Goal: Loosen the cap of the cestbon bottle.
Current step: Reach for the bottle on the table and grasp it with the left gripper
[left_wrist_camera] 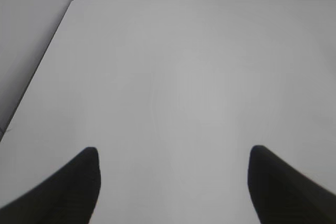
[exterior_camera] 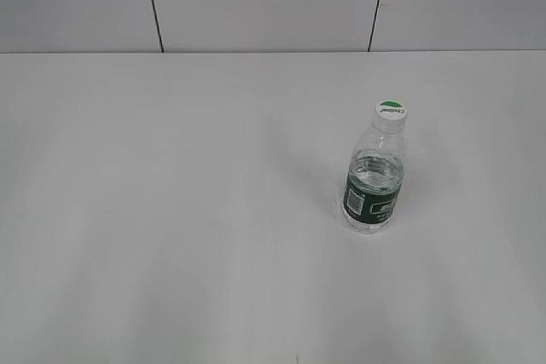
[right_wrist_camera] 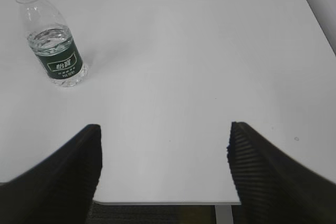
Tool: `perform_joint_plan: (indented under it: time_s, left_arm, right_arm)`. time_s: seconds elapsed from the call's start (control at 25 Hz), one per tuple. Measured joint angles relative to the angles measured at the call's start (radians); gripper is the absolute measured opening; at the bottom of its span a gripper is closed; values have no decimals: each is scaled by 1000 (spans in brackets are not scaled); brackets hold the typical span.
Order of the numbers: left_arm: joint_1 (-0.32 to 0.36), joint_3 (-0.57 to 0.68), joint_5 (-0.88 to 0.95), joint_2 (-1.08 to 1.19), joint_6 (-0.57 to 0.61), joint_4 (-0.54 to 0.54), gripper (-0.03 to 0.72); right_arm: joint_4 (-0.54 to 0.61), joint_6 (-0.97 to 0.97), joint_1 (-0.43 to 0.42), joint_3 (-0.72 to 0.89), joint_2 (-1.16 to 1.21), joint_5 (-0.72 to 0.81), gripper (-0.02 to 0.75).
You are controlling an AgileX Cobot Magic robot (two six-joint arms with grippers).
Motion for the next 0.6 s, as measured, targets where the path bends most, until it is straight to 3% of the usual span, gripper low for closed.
perform_joint_plan:
  time_s: [0.6]
  left_arm:
    - [-2,0,0,0,0,6,527]
  right_arm:
    - [0,0,0,0,0,0,569]
